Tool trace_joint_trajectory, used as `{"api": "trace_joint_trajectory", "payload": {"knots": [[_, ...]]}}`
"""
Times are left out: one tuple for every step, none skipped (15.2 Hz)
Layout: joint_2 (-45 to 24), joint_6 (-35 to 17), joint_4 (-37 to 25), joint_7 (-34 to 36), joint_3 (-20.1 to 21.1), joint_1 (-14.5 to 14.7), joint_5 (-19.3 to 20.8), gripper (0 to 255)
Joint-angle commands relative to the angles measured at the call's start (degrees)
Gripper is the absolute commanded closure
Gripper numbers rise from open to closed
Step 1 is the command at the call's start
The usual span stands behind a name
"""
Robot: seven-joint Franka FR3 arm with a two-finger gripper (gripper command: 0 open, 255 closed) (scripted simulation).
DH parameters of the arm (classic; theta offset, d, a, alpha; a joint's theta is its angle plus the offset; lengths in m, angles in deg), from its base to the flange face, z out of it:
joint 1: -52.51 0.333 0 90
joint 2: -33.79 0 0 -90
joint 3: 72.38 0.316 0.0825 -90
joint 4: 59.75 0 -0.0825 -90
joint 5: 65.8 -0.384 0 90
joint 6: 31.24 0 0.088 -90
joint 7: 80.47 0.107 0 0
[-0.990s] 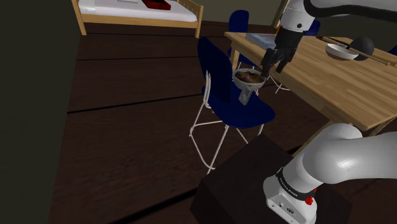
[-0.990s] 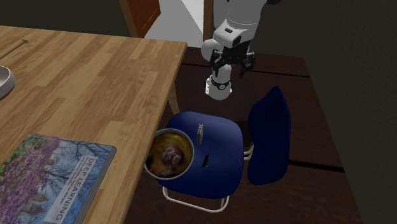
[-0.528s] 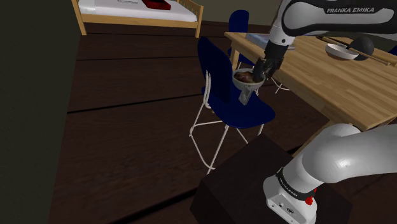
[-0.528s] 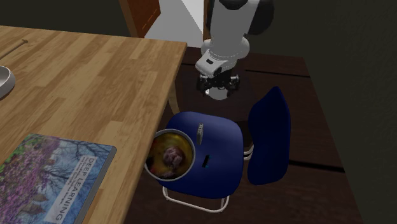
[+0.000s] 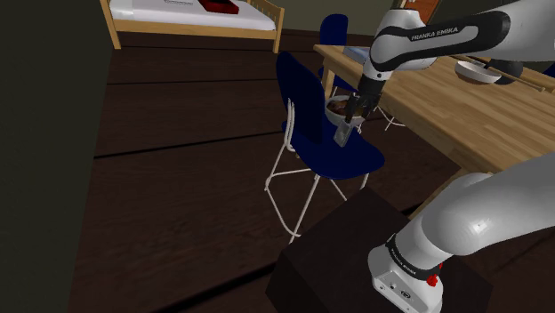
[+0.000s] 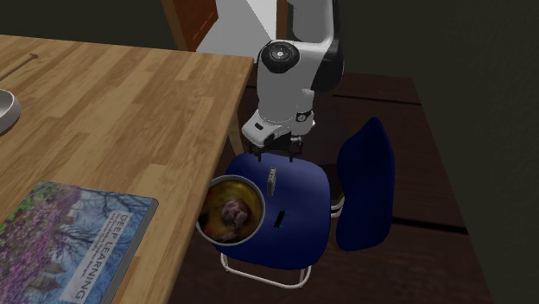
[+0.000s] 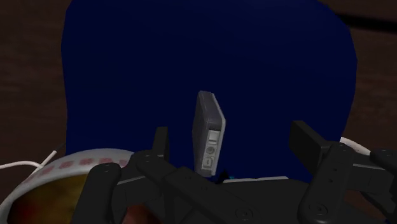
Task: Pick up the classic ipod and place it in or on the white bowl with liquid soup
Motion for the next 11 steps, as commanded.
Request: {"api": "trace_joint_trajectory", "payload": {"knots": [[-2.53, -3.13, 0.55, -0.97, -0.95, 0.01, -0.30, 0], [-2.85, -3.97, 1.08, -1.01, -1.04, 0.00, -0.31, 0], [-3.19, -4.82, 1.59, -1.05, -1.14, 0.00, -0.33, 0], [-3.55, -5.67, 2.09, -1.09, -1.24, 0.00, -0.35, 0], [-3.92, -6.52, 2.57, -1.14, -1.34, 0.00, -0.38, 0], [-4.31, -7.38, 3.05, -1.20, -1.44, 0.01, -0.41, 0], [-4.71, -8.24, 3.51, -1.26, -1.54, 0.02, -0.45, 0], [-4.95, -8.73, 3.78, -1.29, -1.60, 0.02, -0.47, 0], [-4.95, -8.73, 3.78, -1.29, -1.60, 0.02, -0.47, 0], [-4.95, -8.73, 3.78, -1.29, -1.60, 0.02, -0.47, 0], [-4.95, -8.73, 3.78, -1.29, -1.60, 0.02, -0.47, 0]]}}
